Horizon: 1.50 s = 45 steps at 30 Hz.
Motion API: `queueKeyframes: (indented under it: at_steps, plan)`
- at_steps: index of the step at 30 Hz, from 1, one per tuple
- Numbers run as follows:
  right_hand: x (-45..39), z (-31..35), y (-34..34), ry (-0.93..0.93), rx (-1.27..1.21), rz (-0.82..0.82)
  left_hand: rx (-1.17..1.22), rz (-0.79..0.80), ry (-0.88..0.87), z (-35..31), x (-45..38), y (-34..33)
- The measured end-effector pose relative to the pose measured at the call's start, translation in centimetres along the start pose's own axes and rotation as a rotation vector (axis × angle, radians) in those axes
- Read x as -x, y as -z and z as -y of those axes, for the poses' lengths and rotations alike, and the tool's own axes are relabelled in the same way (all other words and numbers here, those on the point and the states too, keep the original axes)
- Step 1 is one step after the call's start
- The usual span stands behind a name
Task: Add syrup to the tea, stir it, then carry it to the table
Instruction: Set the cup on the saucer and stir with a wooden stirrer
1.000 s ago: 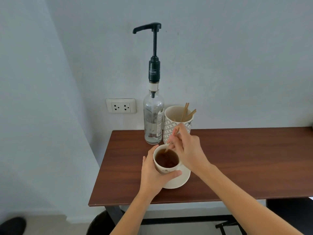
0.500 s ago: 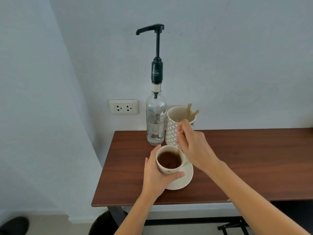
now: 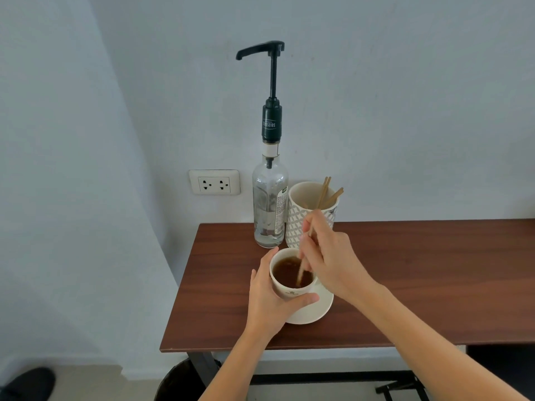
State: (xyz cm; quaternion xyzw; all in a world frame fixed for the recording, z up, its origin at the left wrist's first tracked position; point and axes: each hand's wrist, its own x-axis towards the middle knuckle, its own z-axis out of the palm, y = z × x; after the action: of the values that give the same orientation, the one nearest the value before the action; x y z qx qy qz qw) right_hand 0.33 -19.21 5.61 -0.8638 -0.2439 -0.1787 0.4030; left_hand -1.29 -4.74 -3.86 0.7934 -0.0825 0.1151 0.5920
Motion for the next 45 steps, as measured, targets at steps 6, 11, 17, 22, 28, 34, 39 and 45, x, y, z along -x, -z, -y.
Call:
queueKeyframes:
  at_steps: [6,11,17,22,28,34,39,45]
  plan:
    - [-1.4,0.2,0.4,0.04,0.033,-0.069,-0.012,-0.005,-0.007,-0.2,0.1,0.0]
    - [-0.1,-0.2,0.4,-0.031,0.004,-0.019,-0.004,-0.01,-0.012,-0.1,0.1,0.0]
    - [-1.2,0.0,0.2,-0.002,-0.021,-0.096,-0.013,-0.01,-0.011,-0.1,0.1,0.0]
    - [0.1,-0.3,0.1,-0.018,0.015,0.004,-0.016,-0.005,-0.005,0.0,0.0,0.0]
    - [-1.3,0.2,-0.3,-0.004,-0.003,-0.12,-0.017,0.003,-0.004,0.1,0.0,-0.1]
    - [0.1,0.1,-0.5,-0.054,-0.019,-0.034,-0.004,0.002,0.002,0.2,-0.1,-0.1]
    - [-1.4,0.6,-0.8,0.009,0.002,-0.116,-0.02,0.002,0.01,0.1,0.0,-0.1]
    - [-0.3,-0.3,-0.5,-0.037,0.029,-0.068,-0.018,0.006,0.008,0.0,0.0,0.0]
